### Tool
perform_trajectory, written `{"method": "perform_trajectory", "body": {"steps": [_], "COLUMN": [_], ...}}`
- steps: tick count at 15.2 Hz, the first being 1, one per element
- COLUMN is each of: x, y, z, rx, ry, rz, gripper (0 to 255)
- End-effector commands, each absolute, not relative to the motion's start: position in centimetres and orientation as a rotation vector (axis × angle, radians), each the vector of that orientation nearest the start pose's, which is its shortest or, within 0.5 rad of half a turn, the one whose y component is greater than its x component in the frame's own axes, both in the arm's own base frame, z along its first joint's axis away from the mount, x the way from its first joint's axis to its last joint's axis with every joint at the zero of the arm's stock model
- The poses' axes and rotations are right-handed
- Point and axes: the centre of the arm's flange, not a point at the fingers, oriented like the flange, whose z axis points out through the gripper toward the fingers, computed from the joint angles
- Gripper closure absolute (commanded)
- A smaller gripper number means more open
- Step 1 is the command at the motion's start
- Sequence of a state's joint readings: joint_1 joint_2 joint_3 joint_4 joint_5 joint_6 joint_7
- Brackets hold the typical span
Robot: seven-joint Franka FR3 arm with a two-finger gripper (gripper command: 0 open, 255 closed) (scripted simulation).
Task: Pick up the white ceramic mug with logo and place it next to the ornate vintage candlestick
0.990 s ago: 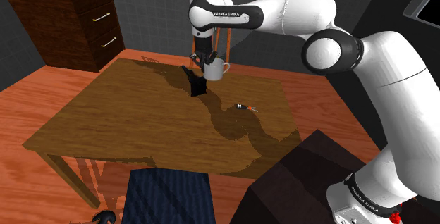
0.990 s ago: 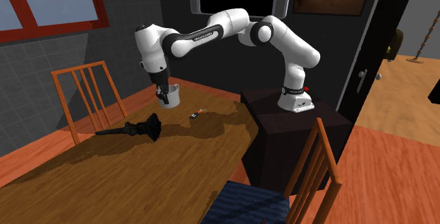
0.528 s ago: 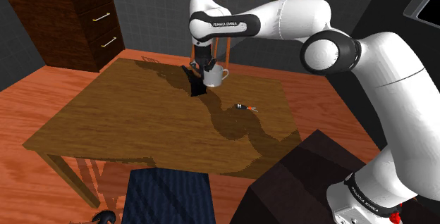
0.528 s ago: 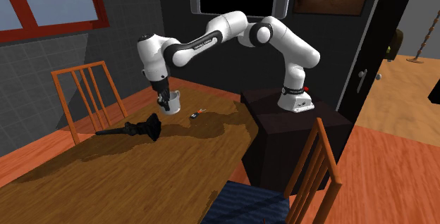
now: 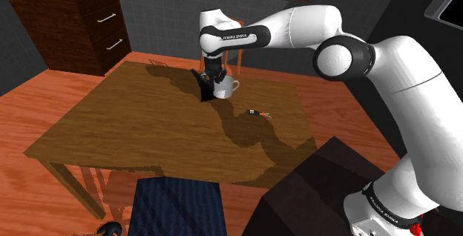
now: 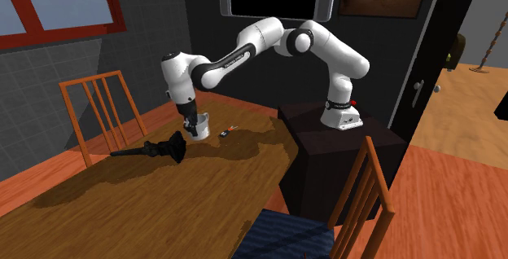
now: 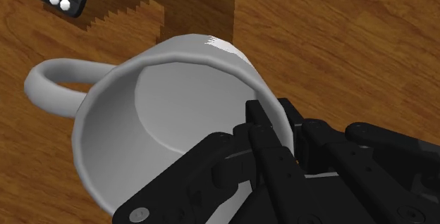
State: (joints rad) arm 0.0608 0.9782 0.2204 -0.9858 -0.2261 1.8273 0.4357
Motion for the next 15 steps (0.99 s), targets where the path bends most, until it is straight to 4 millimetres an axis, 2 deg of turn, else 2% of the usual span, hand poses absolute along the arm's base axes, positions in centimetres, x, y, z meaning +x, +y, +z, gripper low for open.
{"method": "perform_trajectory", "body": {"steps": [1,15], "x": [75.7,75.7], "y": [13.7,13.7], "z": [25.1,17.7], "rx": [-3.193,-3.193], "ry": [0.27,0.27], "rz": [0.162,0.162], "gripper": [255,255]}}
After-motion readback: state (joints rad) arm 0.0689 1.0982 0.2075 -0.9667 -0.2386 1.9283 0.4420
